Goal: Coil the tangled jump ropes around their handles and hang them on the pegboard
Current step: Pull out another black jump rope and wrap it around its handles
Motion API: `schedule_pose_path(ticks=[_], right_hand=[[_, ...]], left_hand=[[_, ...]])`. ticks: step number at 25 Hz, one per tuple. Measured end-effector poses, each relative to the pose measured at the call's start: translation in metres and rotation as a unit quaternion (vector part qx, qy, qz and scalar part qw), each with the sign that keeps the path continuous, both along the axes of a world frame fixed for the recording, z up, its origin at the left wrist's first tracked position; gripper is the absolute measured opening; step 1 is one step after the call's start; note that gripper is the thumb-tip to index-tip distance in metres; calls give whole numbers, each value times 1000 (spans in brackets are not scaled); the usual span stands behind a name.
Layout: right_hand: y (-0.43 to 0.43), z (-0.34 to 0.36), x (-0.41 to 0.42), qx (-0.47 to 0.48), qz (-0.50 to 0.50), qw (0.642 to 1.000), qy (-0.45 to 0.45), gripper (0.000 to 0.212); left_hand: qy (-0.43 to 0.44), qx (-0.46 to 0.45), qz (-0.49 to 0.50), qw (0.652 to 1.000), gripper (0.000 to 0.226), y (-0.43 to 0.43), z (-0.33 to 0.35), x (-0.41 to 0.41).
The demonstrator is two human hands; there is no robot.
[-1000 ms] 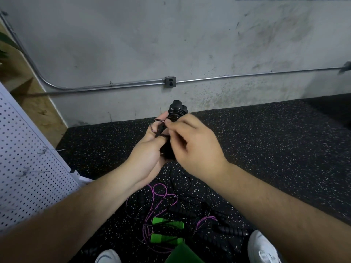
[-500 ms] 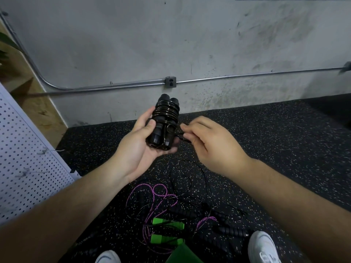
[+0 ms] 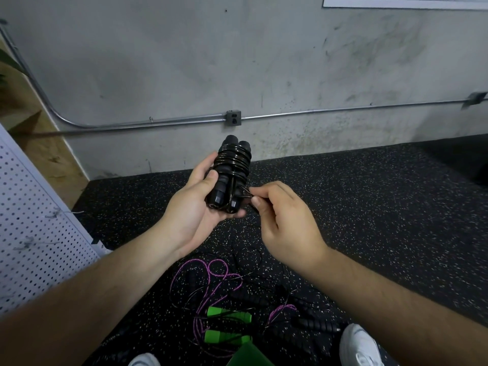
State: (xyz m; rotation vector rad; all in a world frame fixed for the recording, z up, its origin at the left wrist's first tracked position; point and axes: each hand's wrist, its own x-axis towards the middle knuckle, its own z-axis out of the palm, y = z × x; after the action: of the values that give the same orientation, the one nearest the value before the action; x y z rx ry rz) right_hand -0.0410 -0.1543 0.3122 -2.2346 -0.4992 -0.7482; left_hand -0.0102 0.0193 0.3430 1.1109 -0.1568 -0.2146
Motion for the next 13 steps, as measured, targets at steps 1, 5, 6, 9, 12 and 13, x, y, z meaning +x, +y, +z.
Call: schedule_pose_path(ticks=[1, 5, 6, 9, 12, 13], right_hand=[[1, 0, -1, 10, 4, 1000, 12, 21], [6, -1, -2, 39, 3, 999, 37, 19], [6, -2, 0, 46, -2, 998, 40, 18], [6, -7, 5, 36, -1, 999, 41, 16], [12, -14, 4, -22, -4, 1000, 0, 15], [14, -16, 4, -33, -12, 999, -8, 15]], left_hand=[[-1, 2, 0, 1000, 40, 0, 0, -1], [1, 11, 1, 1000, 42, -3, -2, -3], [-2, 13, -2, 1000, 42, -4, -3, -4], [-25, 36, -8, 999, 43, -4, -3, -6], [-37, 45, -7, 998, 44, -2, -4, -7], [-37, 46, -6, 998, 44, -2, -5, -7]])
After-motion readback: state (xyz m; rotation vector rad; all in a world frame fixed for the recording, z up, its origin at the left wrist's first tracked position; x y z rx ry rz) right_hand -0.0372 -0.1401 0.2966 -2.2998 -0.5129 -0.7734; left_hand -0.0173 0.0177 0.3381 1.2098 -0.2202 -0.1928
